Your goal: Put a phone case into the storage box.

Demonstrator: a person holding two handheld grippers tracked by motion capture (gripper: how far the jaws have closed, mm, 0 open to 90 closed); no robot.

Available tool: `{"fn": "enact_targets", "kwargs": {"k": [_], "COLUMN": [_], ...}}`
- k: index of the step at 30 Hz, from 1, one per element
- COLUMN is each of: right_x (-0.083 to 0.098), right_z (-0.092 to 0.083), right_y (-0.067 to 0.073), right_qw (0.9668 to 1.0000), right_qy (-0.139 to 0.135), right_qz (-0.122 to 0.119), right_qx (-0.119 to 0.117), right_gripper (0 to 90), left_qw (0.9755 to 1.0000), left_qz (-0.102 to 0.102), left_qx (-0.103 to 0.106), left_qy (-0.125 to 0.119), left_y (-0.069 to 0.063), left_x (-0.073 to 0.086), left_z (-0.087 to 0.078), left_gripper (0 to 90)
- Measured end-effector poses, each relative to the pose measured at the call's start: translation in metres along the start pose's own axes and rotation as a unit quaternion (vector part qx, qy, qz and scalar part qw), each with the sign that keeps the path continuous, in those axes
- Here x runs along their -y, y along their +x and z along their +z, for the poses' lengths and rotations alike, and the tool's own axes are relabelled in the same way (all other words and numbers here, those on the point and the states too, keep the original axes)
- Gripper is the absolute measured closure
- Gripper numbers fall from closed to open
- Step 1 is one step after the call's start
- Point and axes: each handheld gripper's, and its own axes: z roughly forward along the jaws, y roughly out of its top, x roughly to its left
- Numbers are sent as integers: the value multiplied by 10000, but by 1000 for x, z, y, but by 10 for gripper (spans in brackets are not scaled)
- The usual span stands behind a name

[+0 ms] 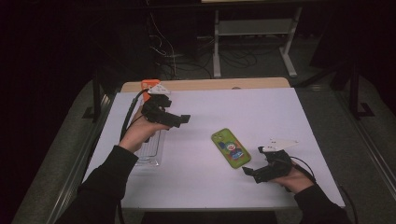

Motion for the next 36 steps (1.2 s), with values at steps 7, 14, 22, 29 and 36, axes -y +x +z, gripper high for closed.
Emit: {"fn": "enact_targets", "kwargs": {"k": [7,14,22,29,36], "right_x": [0,-1,-1,-3,-2], "right_z": [-1,-1,-2,-4,-7], "right_y": [-1,-1,-1,-1,0], "right_qw": [10000,9999,9998,9993,9985], "right_qy": [-42,-65,-93,-107,-119], "right_qz": [73,74,130,199,303], "right_qx": [29,77,128,298,436], "right_gripper": [0,0,0,0,0], "left_qw": [9996,9985,9957,9963,9956], "left_qz": [178,293,654,542,573], "left_qx": [213,458,595,656,693], "left_qy": [16,39,259,88,276], "left_y": [-19,-35,-50,-66,-74], "left_x": [18,33,51,72,92], "left_z": [7,14,20,25,33], "left_gripper": [11,11,11,11,11]}}
